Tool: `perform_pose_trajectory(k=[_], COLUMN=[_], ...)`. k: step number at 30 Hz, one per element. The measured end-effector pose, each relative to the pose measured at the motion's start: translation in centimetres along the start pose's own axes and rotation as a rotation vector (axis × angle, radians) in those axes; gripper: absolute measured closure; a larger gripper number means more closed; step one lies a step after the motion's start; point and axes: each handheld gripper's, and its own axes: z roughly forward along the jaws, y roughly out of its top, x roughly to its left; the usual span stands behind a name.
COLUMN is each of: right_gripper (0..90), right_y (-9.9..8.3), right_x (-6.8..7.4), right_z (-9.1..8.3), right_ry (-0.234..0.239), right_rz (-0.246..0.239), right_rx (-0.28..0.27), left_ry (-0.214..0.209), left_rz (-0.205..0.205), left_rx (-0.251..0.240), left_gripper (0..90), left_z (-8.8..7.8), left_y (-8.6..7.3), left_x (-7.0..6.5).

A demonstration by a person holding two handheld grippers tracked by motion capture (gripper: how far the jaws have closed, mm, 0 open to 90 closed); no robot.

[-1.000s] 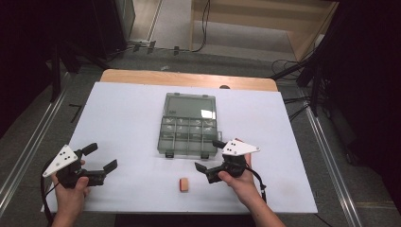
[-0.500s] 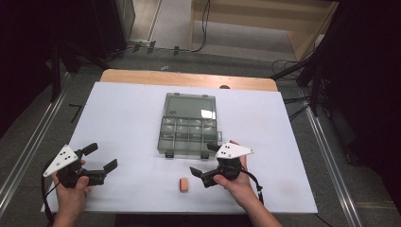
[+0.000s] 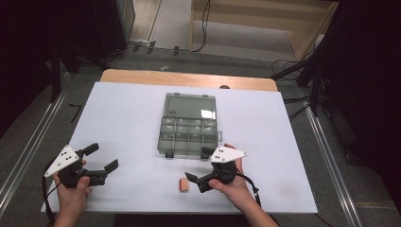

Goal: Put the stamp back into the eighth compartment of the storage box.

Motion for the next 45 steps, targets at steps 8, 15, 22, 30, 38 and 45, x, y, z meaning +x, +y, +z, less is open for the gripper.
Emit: perform_pose_trajectory(k=[8,15,22,30,38,45], right_gripper=[0.0,0.0,0.0,0.0,0.0,0.0], right_y=[0.0,-0.1,-0.3,-0.4,-0.6,-0.8], right_x=[0.7,1.0,1.1,1.5,1.9,2.1], right_z=[0.6,0.9,1.2,1.7,2.4,3.0], right_ry=[0.025,0.040,0.048,0.067,0.097,0.116], right_rz=[-0.016,-0.026,-0.030,-0.038,-0.065,-0.070], right_rx=[0.021,0.035,0.053,0.080,0.126,0.164], left_ry=[-0.003,-0.003,-0.006,-0.008,-0.007,-0.006], left_rz=[-0.001,-0.002,0.001,0.003,0.003,0.009], left_rx=[0.002,0.001,0.002,0.006,0.008,0.012], left_gripper=[0.0,0.0,0.0,0.0,0.0,0.0], left_z=[0.0,0.0,0.1,0.1,0.1,0.2], left_y=[-0.1,-0.1,0.0,-0.1,-0.1,-0.1], left_x=[0.1,0.0,0.0,0.0,0.1,0.1])
